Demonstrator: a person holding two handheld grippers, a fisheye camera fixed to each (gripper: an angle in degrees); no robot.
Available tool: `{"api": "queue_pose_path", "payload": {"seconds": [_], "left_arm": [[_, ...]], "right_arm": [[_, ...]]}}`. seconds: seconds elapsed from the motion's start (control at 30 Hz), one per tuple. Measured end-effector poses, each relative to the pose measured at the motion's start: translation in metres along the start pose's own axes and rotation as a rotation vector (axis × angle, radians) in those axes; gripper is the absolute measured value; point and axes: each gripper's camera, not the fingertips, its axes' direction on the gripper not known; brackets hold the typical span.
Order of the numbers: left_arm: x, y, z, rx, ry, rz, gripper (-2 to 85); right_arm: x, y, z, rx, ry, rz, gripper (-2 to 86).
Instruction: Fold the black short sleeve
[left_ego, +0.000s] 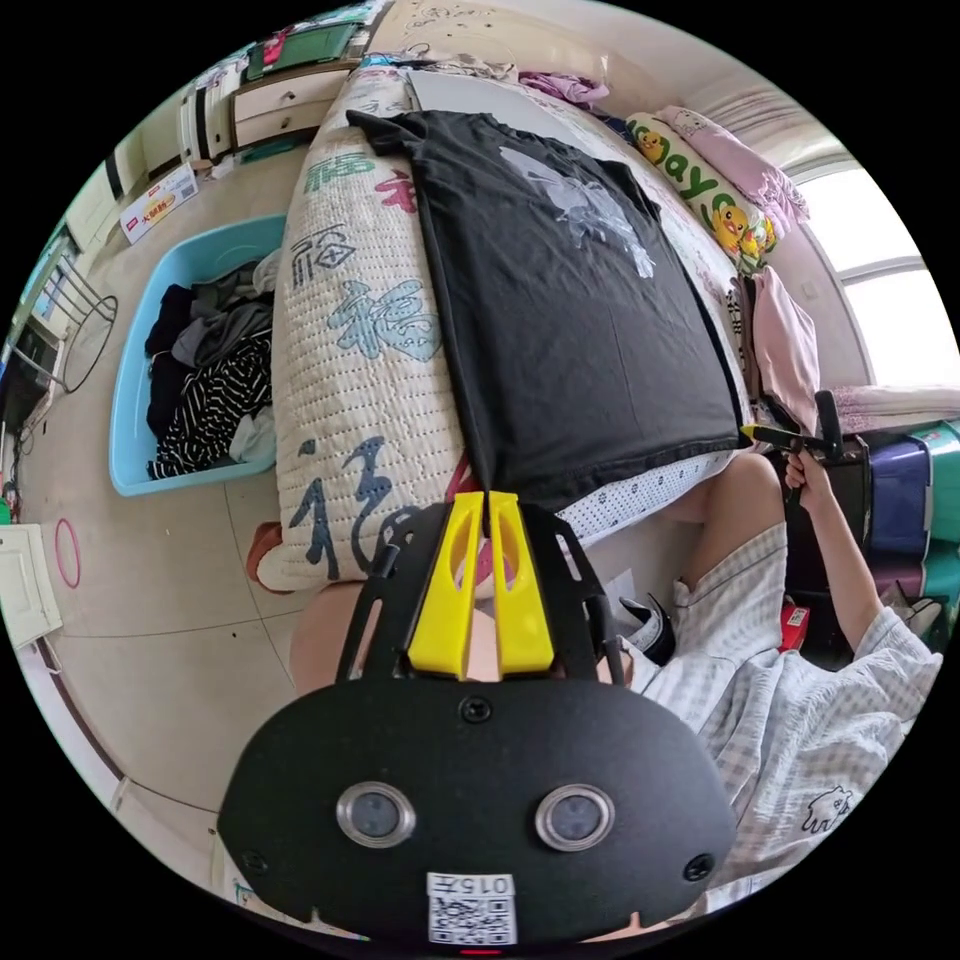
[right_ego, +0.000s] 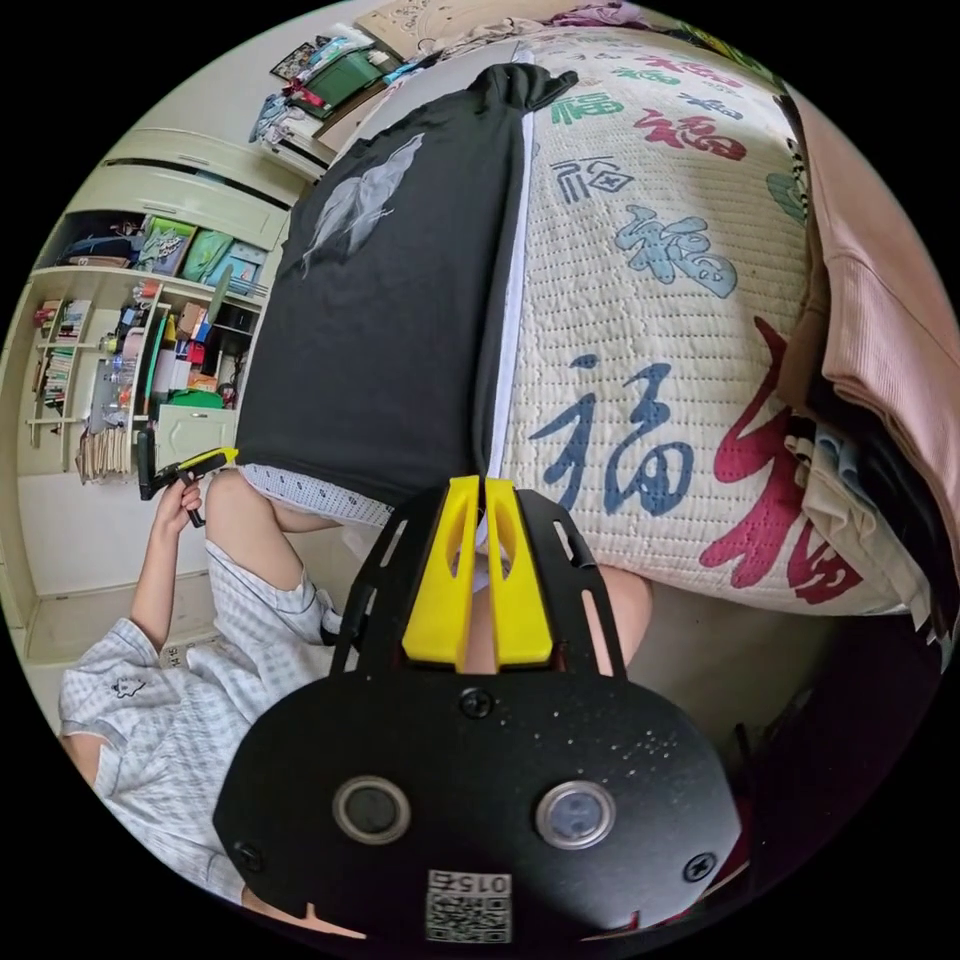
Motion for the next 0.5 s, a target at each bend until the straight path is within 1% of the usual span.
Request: {"api": "queue_pose_path", "payload": {"seconds": [0.13,0.2,0.23,0.37,0.43,0.5], "left_arm": [[0.013,0.0,-0.037,-0.002,-0.06,0.049,0.7],[0.017,-0.001,-0.051,-0.009,-0.076,0.06,0.8],[0.02,-0.003,-0.059,-0.017,-0.085,0.065,0.8],[0.028,-0.004,-0.096,-0.035,-0.118,0.099,0.8],[0.024,-0.006,-0.114,-0.05,-0.096,0.091,0.6],[0.017,-0.009,-0.135,-0.078,-0.144,0.065,0.2]], "right_arm": [[-0.007,-0.004,-0.006,-0.007,0.013,0.011,0.2],[-0.01,-0.005,-0.009,-0.014,0.045,0.016,0.2],[-0.011,-0.006,-0.01,-0.029,0.101,0.032,0.2],[-0.011,-0.002,-0.026,-0.002,0.049,0.038,0.1],[-0.014,-0.004,-0.036,0.013,0.047,0.02,0.0],[-0.018,-0.01,-0.048,0.034,0.072,-0.01,-0.2]]}}
